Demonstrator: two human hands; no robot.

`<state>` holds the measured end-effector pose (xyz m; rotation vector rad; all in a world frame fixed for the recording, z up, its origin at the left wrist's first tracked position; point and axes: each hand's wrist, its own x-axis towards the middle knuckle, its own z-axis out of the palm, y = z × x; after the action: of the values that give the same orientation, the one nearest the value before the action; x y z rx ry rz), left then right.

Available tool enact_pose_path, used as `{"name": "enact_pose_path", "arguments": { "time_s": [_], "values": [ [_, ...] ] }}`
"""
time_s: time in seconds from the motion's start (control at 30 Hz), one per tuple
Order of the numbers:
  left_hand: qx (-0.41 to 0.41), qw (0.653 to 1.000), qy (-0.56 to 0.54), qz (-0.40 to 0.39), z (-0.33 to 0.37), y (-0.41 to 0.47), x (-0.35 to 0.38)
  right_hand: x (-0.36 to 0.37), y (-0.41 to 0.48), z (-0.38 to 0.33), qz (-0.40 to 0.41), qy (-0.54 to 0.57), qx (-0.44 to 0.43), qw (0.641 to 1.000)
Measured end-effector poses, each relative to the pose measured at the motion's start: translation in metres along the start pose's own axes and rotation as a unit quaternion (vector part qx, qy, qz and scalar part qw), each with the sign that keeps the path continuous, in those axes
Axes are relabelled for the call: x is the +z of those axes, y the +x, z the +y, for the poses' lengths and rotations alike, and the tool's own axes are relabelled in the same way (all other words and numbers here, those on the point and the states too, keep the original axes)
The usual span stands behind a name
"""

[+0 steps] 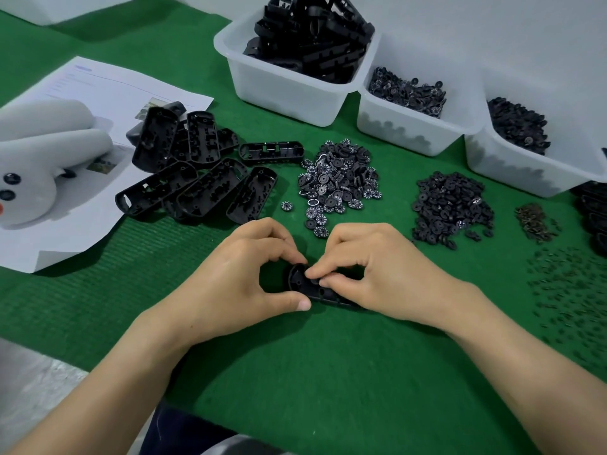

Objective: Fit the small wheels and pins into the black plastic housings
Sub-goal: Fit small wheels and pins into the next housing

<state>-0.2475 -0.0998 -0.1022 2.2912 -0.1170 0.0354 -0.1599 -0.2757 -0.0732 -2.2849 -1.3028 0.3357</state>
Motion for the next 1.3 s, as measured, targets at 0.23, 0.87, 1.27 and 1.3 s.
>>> {"name": "enact_pose_path", "arguments": {
  "time_s": [0.23, 0.87, 1.27, 1.3],
  "values": [
    [-0.001, 1.000, 0.004, -0.004, 0.000, 0.000, 0.000, -0.013, 0.006, 0.011, 0.096, 0.048, 0.081, 0.991],
    [-0.001, 1.000, 0.000, 0.001, 0.000, 0.000, 0.001, -0.005, -0.005, 0.028, 0.091, 0.049, 0.136, 0.985],
    [-0.003, 1.000, -0.001, 0.010, 0.001, -0.001, 0.001, -0.003, 0.000, 0.026, 0.069, -0.008, 0.092, 0.993],
    [-0.004, 1.000, -0.001, 0.009, 0.001, -0.001, 0.001, -0.004, 0.000, 0.026, 0.067, 0.002, 0.091, 0.994]
  ]
}}
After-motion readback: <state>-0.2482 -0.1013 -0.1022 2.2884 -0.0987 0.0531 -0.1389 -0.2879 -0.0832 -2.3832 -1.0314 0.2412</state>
